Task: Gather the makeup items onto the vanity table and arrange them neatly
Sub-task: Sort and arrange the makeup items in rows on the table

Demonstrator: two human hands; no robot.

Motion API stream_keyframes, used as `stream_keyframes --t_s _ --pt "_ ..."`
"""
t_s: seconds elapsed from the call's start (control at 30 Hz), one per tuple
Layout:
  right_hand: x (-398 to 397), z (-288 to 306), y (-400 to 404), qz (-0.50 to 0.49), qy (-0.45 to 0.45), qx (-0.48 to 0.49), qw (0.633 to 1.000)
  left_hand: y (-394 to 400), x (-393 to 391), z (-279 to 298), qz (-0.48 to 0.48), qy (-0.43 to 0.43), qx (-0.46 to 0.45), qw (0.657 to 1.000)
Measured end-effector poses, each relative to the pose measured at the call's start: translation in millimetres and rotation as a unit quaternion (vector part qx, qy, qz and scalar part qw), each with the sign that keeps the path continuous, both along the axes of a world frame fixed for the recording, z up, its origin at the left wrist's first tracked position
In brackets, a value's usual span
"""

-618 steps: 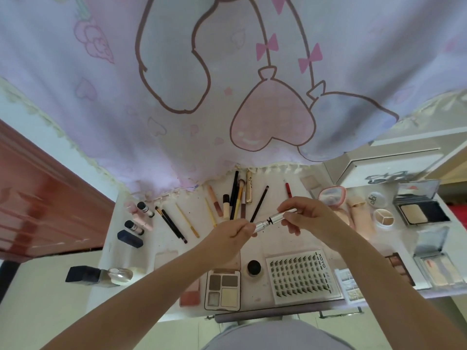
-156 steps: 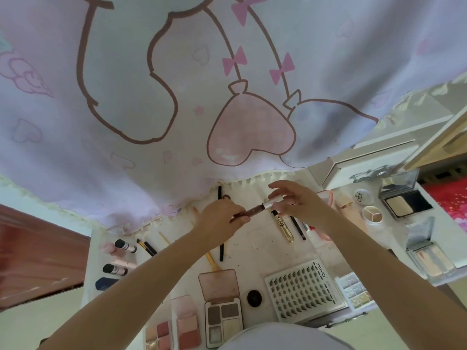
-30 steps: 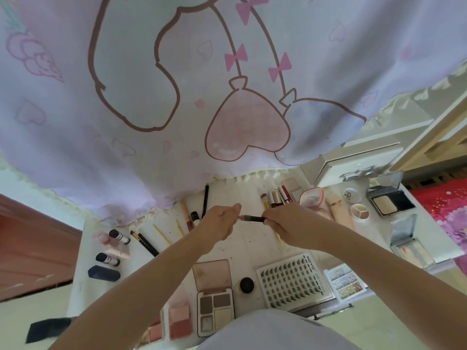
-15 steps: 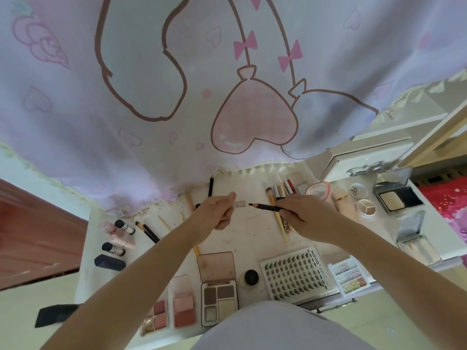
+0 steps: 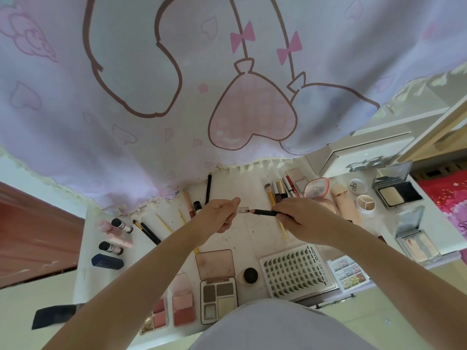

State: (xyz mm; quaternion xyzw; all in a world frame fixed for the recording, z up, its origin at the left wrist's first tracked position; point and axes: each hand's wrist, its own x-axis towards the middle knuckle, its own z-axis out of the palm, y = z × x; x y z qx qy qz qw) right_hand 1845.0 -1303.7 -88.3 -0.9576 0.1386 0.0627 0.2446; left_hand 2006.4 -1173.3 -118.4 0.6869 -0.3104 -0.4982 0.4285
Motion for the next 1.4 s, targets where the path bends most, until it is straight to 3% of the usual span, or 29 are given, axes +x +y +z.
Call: stream_keyframes --t_s 0.2,0.43,0.63,0.97,1.07,1.13,1.27,1.4 --pt "7.8 -9.7 1.5 0.006 0.019 0.018 1.0 -5.4 -3.5 -7.8 -0.024 -0.014 0.031 0.999" --pt "24.6 -33.3 2.2 -0.076 0.036 0.068 0.994 -24.0 8.7 -25.0 0.129 0.039 0.068 0.988" --pt "43.1 -62.0 -0.8 -0.177 0.087 0.118 0.973 -52.0 21.5 -43.5 0.186 0.103 0.107 0.971" --pt "62.3 -118.8 -10.2 -0.271 0.138 0.093 0.948 -100.8 35.2 -88.3 0.147 0.047 0.186 0.97" --pt "65.4 -127.2 -14.0 -0.282 0.152 0.061 0.945 -104.1 41.7 -96.6 0.092 -0.021 0.198 0.976" --pt "66.2 -130.6 -15.4 -0.279 0.16 0.035 0.946 -97.2 48.5 -101.9 0.042 -0.136 0.21 0.967" --pt "69.2 -132.9 -15.5 -0.265 0.18 0.004 0.947 -68.5 67.2 -107.4 0.028 -0.367 0.267 0.891" --pt "70.7 -134.6 -12.7 -0.26 0.192 -0.025 0.946 -54.9 81.5 -109.6 -0.011 -0.434 0.345 0.832"
